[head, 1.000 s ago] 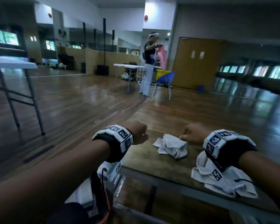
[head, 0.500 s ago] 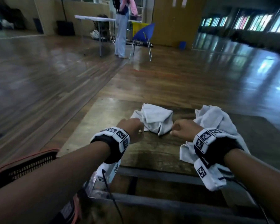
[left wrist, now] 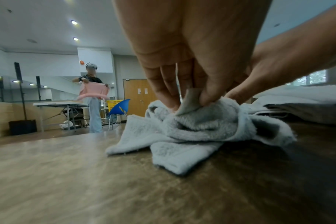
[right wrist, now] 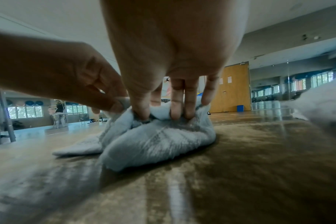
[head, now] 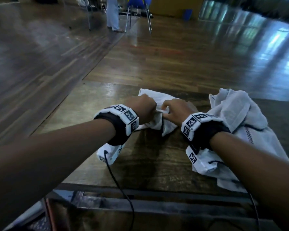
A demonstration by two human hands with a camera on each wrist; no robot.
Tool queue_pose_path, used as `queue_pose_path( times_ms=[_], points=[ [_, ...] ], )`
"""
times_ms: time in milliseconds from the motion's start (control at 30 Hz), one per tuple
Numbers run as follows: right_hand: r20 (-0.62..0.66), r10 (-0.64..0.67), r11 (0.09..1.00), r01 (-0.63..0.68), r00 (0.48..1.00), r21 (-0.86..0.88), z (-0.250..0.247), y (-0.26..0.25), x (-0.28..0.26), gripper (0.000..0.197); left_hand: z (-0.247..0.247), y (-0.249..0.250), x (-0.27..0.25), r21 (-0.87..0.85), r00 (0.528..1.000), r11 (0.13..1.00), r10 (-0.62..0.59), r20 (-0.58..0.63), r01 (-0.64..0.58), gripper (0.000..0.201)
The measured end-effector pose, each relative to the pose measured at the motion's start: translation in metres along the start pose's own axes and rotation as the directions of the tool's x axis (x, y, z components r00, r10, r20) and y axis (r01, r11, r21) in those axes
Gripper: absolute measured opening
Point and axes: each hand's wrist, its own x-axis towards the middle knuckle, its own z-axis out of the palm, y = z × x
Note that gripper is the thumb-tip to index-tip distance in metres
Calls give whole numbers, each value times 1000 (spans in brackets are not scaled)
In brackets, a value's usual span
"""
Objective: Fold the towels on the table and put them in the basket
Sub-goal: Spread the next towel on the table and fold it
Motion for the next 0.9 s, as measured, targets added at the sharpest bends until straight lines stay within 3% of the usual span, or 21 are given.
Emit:
queue_pose_path(
  times_ms=[100,233,433,667,833,900],
  points=[
    [-42,-2,1000,2,999,12,-10,1,-12,18,-13,-1,-17,-21,996,998,55,-67,-56,21],
    [-172,-18,995,1,985,-98,-39,-4,-36,16,-48,2,-43,-55,962,987,134,-236,-151,18],
    [-291,83,996,-91,953,-12,-118,3,-84,19,-127,-2,-96,-122,907,984,65,-416,-127,21],
    [-396,80,996,-88,915,-2,-222,13,-158,21,-231,-6,-164,-174,740,972,2,-673,-161,13],
    [-572,72,996,-32,817,80,-295,4,-215,15,-297,-6,-204,-268,503,951,-160,-849,-151,14],
    [-642,20,994,54,766,95,-320,-5,-232,12,-321,-6,-219,-283,444,945,-186,-877,-164,13]
  ],
)
